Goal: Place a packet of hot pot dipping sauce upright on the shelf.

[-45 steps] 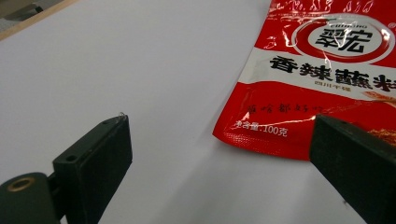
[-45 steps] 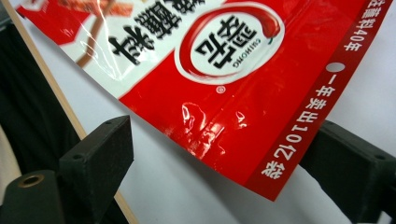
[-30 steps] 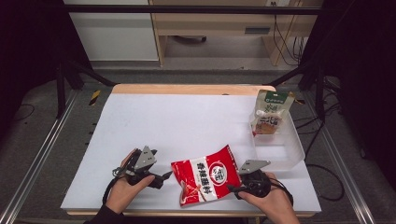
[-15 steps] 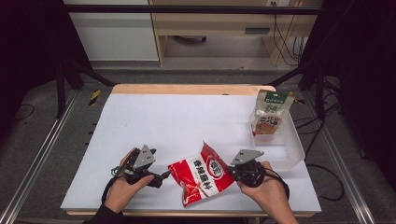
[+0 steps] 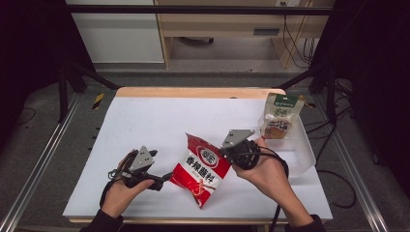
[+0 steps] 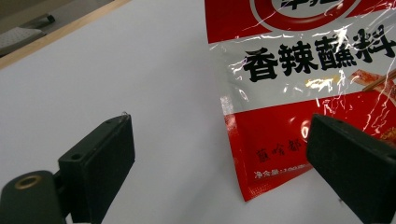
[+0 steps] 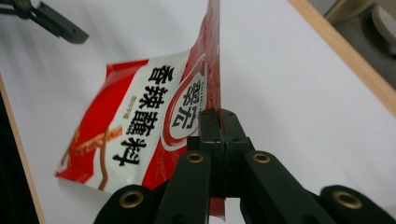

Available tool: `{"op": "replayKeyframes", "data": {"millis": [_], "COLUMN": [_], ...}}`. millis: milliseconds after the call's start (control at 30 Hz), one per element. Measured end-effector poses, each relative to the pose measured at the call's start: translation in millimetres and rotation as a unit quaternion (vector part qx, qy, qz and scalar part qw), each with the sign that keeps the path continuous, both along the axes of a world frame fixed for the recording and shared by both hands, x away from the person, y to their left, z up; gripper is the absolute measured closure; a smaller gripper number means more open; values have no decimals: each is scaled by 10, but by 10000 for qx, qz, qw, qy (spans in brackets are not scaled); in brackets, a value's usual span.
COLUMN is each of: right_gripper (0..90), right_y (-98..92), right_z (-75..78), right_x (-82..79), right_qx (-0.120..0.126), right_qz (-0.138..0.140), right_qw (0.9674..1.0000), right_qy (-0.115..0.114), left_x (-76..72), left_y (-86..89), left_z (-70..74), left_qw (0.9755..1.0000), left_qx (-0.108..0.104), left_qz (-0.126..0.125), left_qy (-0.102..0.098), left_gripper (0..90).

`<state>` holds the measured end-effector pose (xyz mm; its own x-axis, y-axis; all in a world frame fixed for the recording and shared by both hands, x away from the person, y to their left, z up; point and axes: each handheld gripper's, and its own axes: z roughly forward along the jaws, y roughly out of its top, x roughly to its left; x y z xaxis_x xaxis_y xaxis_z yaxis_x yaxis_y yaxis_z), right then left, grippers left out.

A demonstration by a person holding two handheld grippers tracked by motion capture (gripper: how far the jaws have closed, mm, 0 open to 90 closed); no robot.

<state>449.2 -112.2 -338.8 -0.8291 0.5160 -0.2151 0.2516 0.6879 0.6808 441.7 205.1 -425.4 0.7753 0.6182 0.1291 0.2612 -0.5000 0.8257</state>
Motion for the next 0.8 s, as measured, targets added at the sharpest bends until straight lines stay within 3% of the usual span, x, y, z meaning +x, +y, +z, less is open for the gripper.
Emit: {"op": "replayKeyframes", "data": {"millis": [233,467,700,800], "right_gripper": [900,900,900,900], "right_y": [178,330,389,401], "right_z": [205,332,401,421], "right_x": [97,158,193,195], "right_qx": [-100,-176,-90,-132], "right_qz": [343,720,937,1039], "right_qw": [9993,9971,9954,9944], "right_qy": [-84,-197,-179,-148], "left_x": [59,239,400,449], "left_y": [37,13,-40,-50], "left_z": [213,435,564,577], "left_qw": [9998,9991,9982,9968], "left_qx": [-18,8,-210,-401], "left_qz": [-40,-169,-418,-641], "left_qy": [-217,-388,-371,-247], "left_gripper": [152,279,430,515]}}
